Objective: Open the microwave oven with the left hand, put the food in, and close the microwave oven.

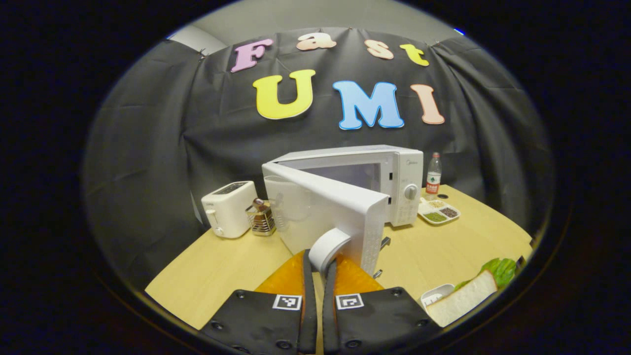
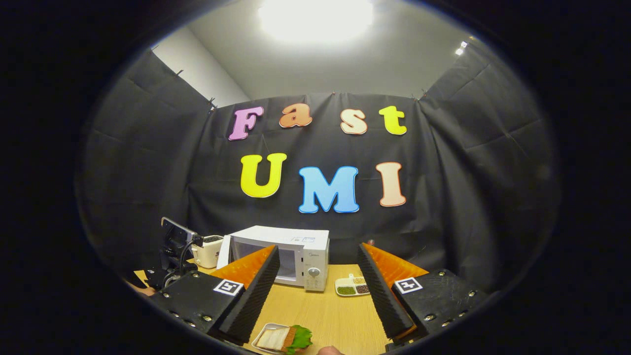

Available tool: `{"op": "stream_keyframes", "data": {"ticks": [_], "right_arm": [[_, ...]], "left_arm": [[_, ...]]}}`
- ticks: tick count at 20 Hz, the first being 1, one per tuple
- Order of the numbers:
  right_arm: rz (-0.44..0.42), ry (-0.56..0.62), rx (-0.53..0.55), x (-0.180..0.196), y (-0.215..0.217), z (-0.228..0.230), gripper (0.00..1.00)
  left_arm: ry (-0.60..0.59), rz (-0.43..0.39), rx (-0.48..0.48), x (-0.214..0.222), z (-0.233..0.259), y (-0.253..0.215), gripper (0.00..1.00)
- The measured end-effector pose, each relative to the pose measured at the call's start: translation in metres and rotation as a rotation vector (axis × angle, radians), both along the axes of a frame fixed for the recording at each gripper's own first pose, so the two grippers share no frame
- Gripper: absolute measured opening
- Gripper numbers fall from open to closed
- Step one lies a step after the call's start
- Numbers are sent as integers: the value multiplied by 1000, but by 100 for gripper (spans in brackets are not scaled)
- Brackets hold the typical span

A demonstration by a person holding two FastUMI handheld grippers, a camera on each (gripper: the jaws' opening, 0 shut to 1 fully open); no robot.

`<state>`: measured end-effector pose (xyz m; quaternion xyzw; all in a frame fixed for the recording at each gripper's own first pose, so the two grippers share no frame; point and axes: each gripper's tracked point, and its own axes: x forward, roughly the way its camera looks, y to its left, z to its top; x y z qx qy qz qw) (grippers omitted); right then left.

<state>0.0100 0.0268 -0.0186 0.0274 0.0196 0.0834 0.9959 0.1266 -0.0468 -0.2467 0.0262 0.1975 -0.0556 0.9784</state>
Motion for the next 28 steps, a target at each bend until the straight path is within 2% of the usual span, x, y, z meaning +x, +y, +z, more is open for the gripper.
{"op": "stream_keyframes", "data": {"ticks": [3, 4, 5, 6, 7, 8, 12, 13, 14, 16, 18, 19, 21, 22, 24, 28], "right_arm": [[4, 4, 7, 2, 22, 2, 96], [5, 3, 5, 3, 31, 2, 95], [3, 5, -1, 3, 38, 2, 96], [1, 7, -5, 3, 46, 2, 96], [-2, 6, -5, 3, 53, 4, 96], [-4, 2, -4, 3, 61, 5, 96], [-14, -3, -17, 6, 90, 8, 96], [-15, -3, -19, 7, 96, 9, 96], [-16, -2, -20, 8, 103, 8, 96], [-17, 0, -21, 8, 115, 8, 96], [-20, 5, -22, 9, 124, 8, 96], [-21, 5, -24, 10, 127, 9, 96], [-10, 13, -27, 12, 133, 6, 96], [-1, 15, -30, 12, 135, 6, 96], [21, 21, -27, 13, 134, 6, 95], [51, 41, -6, 16, 120, 1, 95]], "left_arm": [[7, -13, -7, -5, 0, 21, 11], [7, -21, -10, -7, -2, 27, 15], [7, -31, -11, -9, -1, 33, 11], [7, -41, -12, -10, -2, 39, 11], [9, -52, -15, -11, -3, 44, 15], [9, -64, -20, -11, -3, 50, 11], [11, -110, -27, -15, -4, 75, 12], [11, -120, -26, -15, -5, 81, 16], [12, -126, -25, -15, -6, 87, 12], [12, -133, -19, -16, -6, 101, 12], [12, -133, -23, -16, -7, 112, 16], [17, -130, -27, -16, -6, 116, 14], [30, -114, -41, -18, -9, 127, 20], [38, -107, -64, -20, -9, 128, 19], [31, -72, -99, -28, -4, 134, 23], [-29, 18, -106, -51, 28, 148, 81]]}}
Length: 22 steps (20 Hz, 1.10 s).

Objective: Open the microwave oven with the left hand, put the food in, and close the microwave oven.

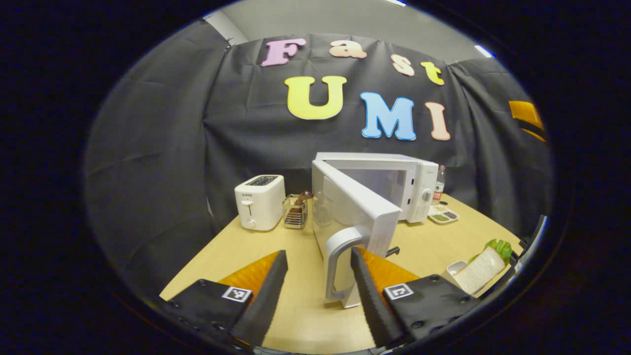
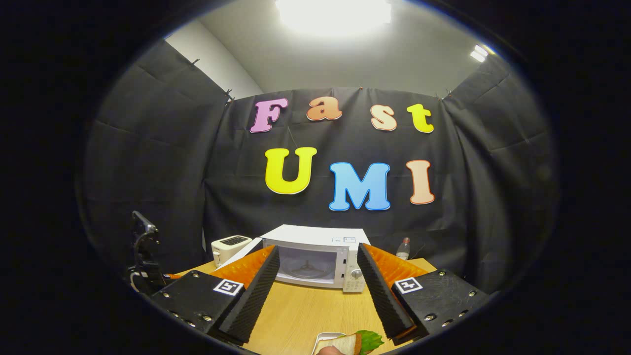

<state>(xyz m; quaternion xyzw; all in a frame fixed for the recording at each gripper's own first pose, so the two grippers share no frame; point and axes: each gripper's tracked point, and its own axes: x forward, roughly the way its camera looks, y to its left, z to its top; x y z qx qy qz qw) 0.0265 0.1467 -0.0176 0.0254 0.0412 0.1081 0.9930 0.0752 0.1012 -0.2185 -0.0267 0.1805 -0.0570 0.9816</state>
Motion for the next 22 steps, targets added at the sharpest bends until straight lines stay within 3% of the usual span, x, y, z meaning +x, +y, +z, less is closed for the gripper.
{"op": "stream_keyframes", "data": {"ticks": [1, 2, 8, 13, 18, 22], "right_arm": [[15, 16, 11, 0, -2, -5, 95], [24, 39, 16, 2, -7, -9, 95], [76, 231, 48, 9, -38, -60, 96], [85, 454, 130, 8, -58, -120, 97], [107, 625, 128, -2, -72, -177, 98], [159, 779, 185, -23, -66, -212, 98]], "left_arm": [[-22, 16, 6, -3, 12, 3, 96], [-47, 34, 13, -9, 25, 5, 100], [-173, 88, -29, -28, 107, -8, 94], [-273, 111, -48, -33, 169, -21, 96], [-352, 112, -29, -41, 211, -34, 98], [-366, 121, -25, -46, 220, -41, 96]]}}
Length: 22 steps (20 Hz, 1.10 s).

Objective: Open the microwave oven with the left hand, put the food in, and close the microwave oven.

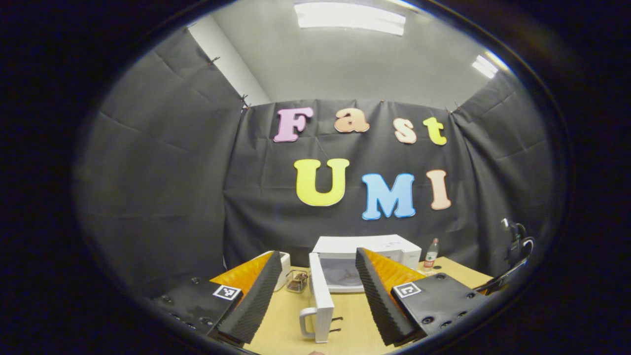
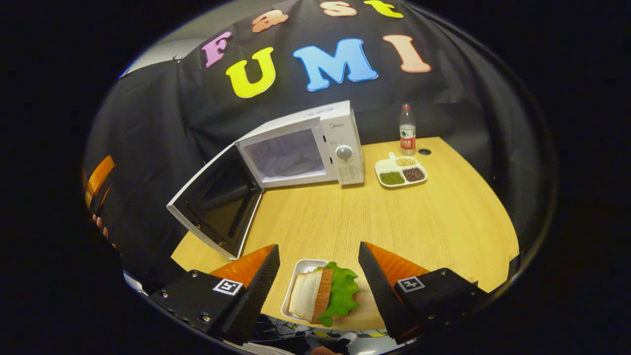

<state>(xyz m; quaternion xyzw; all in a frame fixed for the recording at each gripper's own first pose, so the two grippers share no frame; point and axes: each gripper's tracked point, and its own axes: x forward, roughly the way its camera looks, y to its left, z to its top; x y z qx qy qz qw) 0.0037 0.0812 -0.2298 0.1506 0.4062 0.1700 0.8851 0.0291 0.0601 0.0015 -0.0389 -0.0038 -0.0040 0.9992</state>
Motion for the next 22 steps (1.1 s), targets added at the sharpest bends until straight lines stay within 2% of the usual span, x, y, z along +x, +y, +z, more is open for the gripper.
{"op": "stream_keyframes", "data": {"ticks": [2, 6, 12, 14, 15, 16, 17, 18, 19, 20, 22], "right_arm": [[-5, 46, 14, -4, -3, -14, 98], [13, 129, 16, -15, -8, -36, 98], [12, 315, 153, -39, 2, -58, 96], [14, 363, 175, -45, 4, -65, 95], [15, 389, 184, -49, 5, -67, 92], [7, 405, 214, -48, 7, -65, 84], [5, 425, 241, -48, 9, -62, 59], [21, 431, 253, -49, 7, -59, 56], [-6, 444, 273, -43, 10, -61, 48], [2, 457, 283, -44, 10, -56, 32], [12, 434, 277, -40, 11, -53, 32]], "left_arm": [[1, 8, 5, -3, 2, -2, 98], [-4, 21, 17, -9, 7, -2, 96], [-11, 28, 14, -16, 13, -13, 98], [-12, 41, 24, -20, 15, -14, 96], [-11, 50, 28, -22, 15, -15, 96], [-10, 54, 30, -24, 14, -16, 96], [-7, 61, 35, -26, 13, -18, 96], [-3, 69, 38, -28, 10, -17, 96], [4, 78, 36, -31, 8, -16, 94], [7, 84, 29, -33, 6, -17, 95], [1, 95, 9, -35, 6, -18, 96]]}}
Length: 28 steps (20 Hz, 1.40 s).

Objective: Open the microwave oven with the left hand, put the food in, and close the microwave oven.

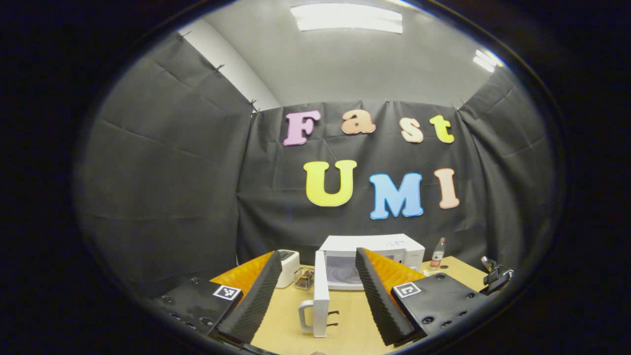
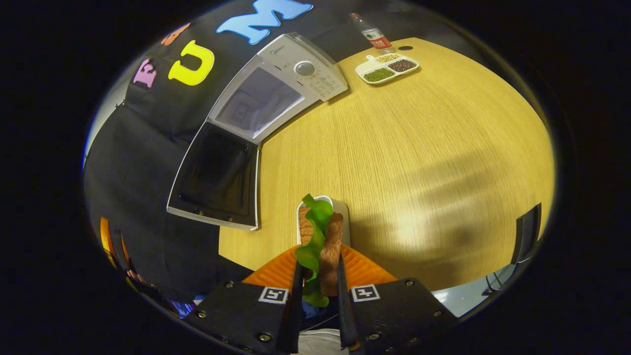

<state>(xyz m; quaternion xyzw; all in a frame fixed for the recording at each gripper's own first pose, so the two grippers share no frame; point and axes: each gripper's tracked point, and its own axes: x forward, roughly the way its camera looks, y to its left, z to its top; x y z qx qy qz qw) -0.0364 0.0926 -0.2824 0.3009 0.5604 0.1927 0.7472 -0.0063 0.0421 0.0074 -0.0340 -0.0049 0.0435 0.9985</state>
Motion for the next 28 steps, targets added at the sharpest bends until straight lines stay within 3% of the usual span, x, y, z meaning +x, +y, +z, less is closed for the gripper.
{"op": "stream_keyframes", "data": {"ticks": [7, 15, 19, 21, 28], "right_arm": [[-16, -107, 24, 32, 7, 46, 32], [-73, -252, 31, 93, 54, 85, 32], [-88, -281, 11, 120, 84, 87, 32], [-103, -304, -3, 133, 97, 87, 32], [-203, -395, -51, 188, 137, 73, 32]], "left_arm": [[-40, 16, 9, 7, 12, 12, 96], [-48, 4, 0, 51, 7, 49, 97], [-43, 5, -8, 76, -2, 77, 94], [-36, 2, -21, 89, -9, 91, 98], [-7, -20, -26, 135, -35, 131, 96]]}}
